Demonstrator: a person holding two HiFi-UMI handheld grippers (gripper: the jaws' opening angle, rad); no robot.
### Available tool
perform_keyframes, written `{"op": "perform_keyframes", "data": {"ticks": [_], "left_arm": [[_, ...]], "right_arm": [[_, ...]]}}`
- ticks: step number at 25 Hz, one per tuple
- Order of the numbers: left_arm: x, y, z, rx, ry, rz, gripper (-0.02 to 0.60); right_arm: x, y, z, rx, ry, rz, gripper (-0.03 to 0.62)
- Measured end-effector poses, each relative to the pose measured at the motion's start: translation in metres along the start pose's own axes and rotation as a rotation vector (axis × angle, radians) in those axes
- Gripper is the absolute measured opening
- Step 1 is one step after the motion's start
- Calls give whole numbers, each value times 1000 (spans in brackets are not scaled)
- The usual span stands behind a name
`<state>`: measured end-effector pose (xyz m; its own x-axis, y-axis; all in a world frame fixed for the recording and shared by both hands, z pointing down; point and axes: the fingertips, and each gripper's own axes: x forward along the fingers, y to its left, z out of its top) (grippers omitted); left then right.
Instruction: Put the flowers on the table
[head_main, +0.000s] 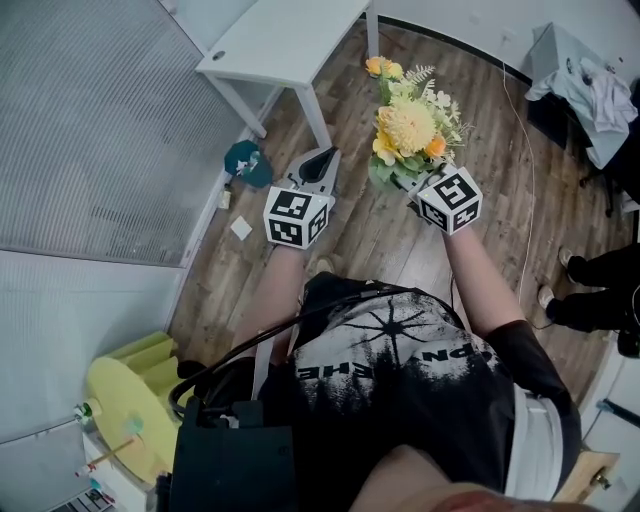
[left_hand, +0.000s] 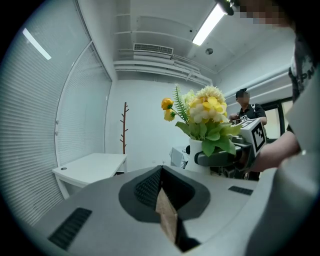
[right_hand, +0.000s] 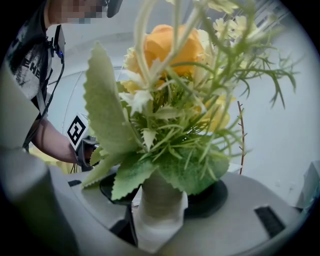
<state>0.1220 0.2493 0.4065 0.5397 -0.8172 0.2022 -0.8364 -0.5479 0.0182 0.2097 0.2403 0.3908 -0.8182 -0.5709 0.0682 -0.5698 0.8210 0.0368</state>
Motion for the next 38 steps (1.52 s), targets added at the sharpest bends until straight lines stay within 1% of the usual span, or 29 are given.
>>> {"op": "perform_keyframes", "data": {"ticks": [3, 6, 11, 12, 19, 25, 29, 34, 38], "left_arm": [[3, 13, -2, -12, -2, 3, 12], [5, 35, -8, -24, 8, 5, 12], [21, 110, -4, -22, 27, -35, 12], [23, 120, -3, -19, 26, -42, 12], [24, 142, 6, 17, 13, -76, 12], [42, 209, 1, 18, 23, -145, 12], [54, 233, -7, 21, 33, -173, 12], [70, 259, -11, -8, 34, -177, 12], [89, 274, -12, -15, 41, -149, 12]], "right_arm": [[12, -4, -2, -1, 8, -3, 253], [32, -5, -4, 4, 11, -8, 253], [106, -16, -4, 25, 23, -47, 253], [116, -17, -4, 29, 24, -56, 253], [132, -19, 0, 42, -12, -129, 253], [199, -28, 0, 36, 16, -183, 253], [220, -39, -2, 44, 25, -222, 253], [247, -53, -8, 44, 57, -224, 253], [265, -71, -11, 47, 52, -190, 253]]}}
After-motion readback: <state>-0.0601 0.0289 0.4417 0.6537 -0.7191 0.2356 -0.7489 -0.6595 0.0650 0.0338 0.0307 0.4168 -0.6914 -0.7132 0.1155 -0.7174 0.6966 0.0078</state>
